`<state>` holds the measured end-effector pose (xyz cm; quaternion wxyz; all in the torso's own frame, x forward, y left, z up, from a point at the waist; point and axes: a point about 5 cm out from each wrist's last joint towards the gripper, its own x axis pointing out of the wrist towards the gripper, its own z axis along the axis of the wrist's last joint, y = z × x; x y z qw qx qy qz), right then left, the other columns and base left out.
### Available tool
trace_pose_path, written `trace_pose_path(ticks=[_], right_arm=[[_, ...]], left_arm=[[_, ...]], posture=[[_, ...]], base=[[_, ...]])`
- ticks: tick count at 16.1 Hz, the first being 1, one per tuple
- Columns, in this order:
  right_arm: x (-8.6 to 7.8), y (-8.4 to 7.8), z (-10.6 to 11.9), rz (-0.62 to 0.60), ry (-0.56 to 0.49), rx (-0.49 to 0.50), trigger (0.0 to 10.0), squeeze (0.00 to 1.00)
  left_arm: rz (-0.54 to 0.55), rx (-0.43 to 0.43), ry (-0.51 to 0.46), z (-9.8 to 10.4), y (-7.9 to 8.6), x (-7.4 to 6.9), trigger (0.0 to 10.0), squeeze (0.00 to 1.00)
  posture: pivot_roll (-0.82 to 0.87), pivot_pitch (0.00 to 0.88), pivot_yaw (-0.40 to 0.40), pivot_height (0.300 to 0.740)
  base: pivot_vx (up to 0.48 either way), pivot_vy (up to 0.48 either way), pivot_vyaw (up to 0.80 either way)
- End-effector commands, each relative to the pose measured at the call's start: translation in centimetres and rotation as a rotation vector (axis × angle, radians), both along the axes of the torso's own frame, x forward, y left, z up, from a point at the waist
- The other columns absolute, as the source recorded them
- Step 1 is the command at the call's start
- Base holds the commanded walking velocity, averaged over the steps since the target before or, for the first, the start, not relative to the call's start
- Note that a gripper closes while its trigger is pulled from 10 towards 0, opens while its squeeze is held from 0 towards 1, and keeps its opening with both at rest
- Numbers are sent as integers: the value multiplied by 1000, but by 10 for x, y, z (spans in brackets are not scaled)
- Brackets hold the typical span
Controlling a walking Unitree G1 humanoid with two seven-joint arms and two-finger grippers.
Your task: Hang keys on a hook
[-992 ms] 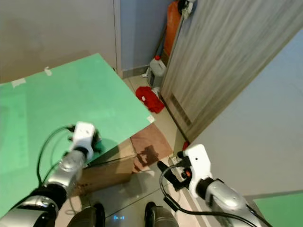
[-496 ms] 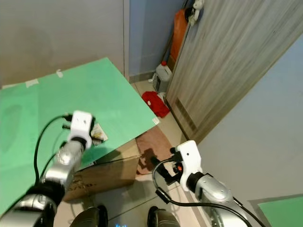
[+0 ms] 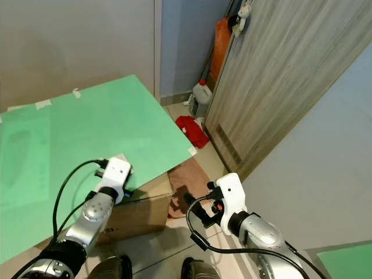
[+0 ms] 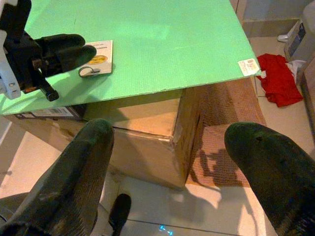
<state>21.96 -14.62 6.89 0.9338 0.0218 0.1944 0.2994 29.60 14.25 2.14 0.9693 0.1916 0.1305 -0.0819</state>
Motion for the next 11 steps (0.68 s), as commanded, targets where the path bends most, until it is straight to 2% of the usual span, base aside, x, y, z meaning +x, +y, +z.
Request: trace_pose_path(ticks=[1, 5, 9, 10, 11], right_arm=[[1, -7, 1, -12, -3, -10, 10000, 0], [-1, -10, 1, -6, 3, -17, 10000, 0], [-4, -11, 0, -4, 9, -19, 10000, 0], [-5, -11, 0, -5, 11, -18, 10000, 0], [-5, -11, 1, -5, 12, -19, 10000, 0]], left_arm=[[-3, 20, 32, -8, -2, -6, 10000, 1000], [29, -15, 76, -13, 1, -6, 10000, 1000], [30, -13, 97, -18, 1, -11, 10000, 1000], [30, -10, 111, -21, 1, -12, 10000, 525], [33, 6, 99, -19, 2, -10, 10000, 0]], posture=[[-68, 114, -97, 740], [-79, 121, -101, 740], [-81, 125, -101, 740], [-85, 128, -102, 740], [-86, 129, -104, 740]], base=[[0, 0, 0], [0, 0, 0], [0, 0, 0], [0, 0, 0], [0, 0, 0]])
